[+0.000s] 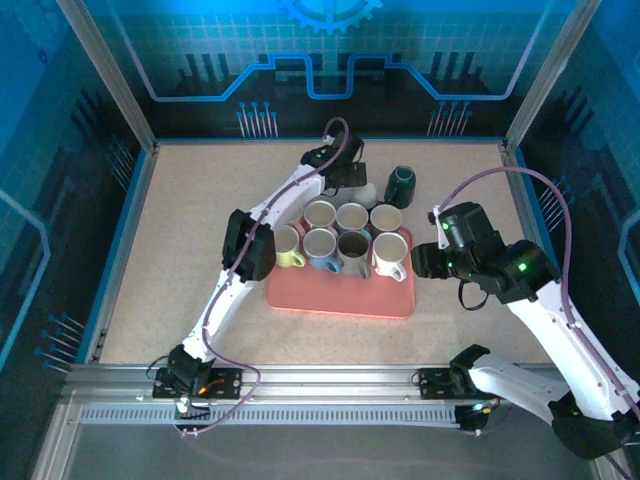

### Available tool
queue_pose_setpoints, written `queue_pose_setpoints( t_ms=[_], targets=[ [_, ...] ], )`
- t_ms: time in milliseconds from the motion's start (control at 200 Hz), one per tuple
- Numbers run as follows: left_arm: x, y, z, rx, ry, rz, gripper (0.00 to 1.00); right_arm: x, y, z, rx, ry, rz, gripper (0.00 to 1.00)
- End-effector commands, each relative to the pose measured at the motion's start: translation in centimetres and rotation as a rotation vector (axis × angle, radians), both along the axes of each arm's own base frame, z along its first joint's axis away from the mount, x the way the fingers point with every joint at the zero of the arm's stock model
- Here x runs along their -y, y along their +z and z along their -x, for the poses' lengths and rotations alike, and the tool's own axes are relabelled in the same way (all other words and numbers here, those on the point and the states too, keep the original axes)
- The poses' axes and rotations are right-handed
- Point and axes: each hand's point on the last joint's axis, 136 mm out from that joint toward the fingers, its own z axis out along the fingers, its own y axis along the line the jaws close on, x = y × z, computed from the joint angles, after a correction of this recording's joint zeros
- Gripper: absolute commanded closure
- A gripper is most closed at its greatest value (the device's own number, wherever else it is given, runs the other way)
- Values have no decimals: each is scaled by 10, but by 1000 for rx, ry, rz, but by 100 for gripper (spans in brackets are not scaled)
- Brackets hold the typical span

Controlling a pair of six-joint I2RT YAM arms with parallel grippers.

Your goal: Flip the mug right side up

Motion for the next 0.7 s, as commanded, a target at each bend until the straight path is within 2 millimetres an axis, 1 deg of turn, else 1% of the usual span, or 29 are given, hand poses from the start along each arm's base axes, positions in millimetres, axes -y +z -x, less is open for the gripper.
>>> queue_pose_setpoints(
  t_ms=[0, 110, 210, 410, 575, 655, 695],
  targets=[
    [29, 29, 15, 1, -56, 107, 3, 1, -3, 1, -9, -1, -7, 42],
    [42, 26, 28, -40, -76, 134, 1, 1, -5, 2, -12, 0, -11, 42],
    [51, 24, 34, -40, -106, 122, 1, 0, -7, 3, -16, -1, -17, 42],
    [54, 12, 39, -63, -124, 99, 1, 1, -12, 5, -23, 0, -19, 41],
    [66, 14, 46, -50, -176, 81, 1, 2, -17, 7, -33, 1, -14, 41],
    [64, 15, 44, -36, -165, 65, 1, 3, -17, 7, -34, 1, -15, 41],
    [60, 17, 41, -23, -155, 47, 1, 3, -17, 7, -34, 1, -16, 41]
  ],
)
